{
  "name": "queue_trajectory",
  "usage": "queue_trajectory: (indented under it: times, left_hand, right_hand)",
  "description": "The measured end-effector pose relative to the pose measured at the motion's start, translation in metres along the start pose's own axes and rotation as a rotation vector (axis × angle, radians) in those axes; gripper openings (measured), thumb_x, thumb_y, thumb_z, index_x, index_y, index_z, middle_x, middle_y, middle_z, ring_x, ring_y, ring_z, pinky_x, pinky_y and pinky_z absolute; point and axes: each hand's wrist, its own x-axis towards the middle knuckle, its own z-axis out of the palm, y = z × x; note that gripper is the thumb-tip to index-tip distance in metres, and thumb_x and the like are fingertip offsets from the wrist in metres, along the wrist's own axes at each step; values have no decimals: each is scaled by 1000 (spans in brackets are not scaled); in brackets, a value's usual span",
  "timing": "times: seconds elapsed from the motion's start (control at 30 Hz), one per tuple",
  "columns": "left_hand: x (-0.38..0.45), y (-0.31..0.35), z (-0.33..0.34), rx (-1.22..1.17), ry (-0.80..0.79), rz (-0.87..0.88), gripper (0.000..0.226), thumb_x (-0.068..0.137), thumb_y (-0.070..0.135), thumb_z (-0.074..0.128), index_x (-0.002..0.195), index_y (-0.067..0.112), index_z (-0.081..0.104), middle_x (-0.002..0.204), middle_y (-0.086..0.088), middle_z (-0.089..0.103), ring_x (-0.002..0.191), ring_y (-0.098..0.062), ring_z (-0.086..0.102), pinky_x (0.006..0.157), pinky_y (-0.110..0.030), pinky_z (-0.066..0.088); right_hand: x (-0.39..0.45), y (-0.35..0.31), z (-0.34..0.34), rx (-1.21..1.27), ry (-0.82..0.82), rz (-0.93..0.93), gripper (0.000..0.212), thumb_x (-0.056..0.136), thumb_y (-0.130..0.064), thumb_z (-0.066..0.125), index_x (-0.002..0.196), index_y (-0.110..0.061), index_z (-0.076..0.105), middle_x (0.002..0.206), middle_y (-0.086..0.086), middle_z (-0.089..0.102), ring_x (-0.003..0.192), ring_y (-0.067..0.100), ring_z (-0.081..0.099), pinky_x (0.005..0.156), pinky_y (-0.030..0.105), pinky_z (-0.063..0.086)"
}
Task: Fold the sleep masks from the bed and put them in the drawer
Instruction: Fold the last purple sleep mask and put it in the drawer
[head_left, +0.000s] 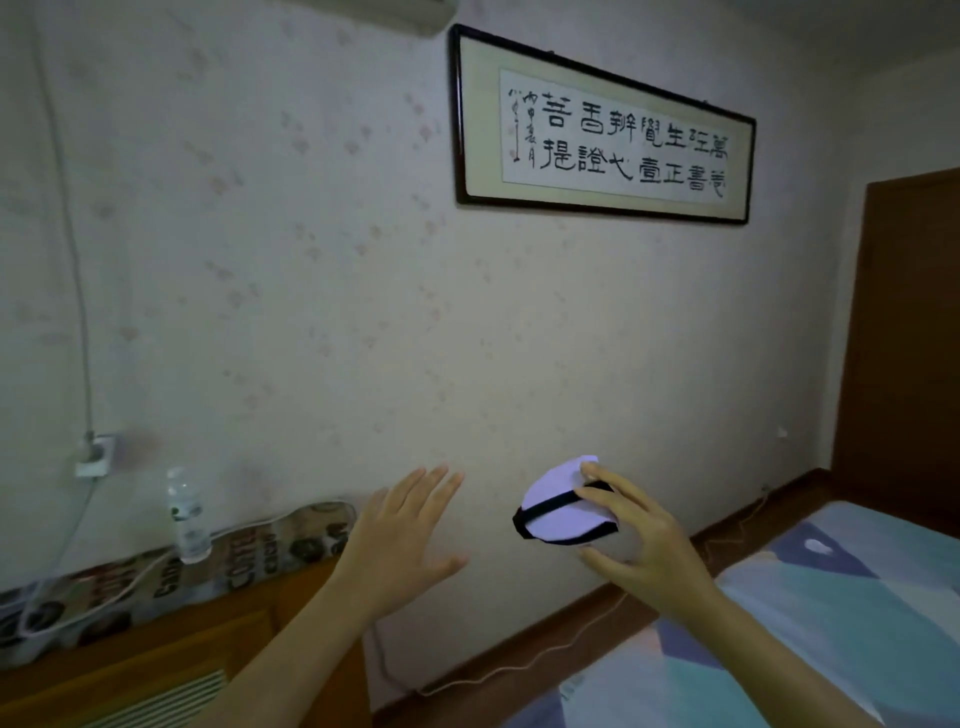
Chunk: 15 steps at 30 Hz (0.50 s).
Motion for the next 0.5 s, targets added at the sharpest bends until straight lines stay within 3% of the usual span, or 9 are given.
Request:
queue_trajectory:
  times: [0.1,0.3,0.5]
  left_hand:
    - [37,-41,24,26,-2,-31,86,82,74,29,147,38,-15,160,12,-2,147,-12,-1,116,-37,10]
    - [110,-126,51,70,-10,-49,87,84,71,36,147,38,-15,160,12,2,146,-11,3,114,-34,14]
    - [203,-219,85,73,-40,-7,85,85,70,36,148,39,-13,159,10,9,145,-12,9,112,-36,18]
  right_hand:
    - [51,41,41,57,9,-26,59,78,-27,75,132,-24,51,145,-7,45,134,8,42,103,26,43]
    - [148,102,121,70,59,-91,52,79,-33,73,125,-15,60,138,-1,52,129,11,49,99,33,49]
    - [235,171,190,94,68,-158,50,81,-40,70,124,-17,60,138,-4,51,129,10,48,99,29,47]
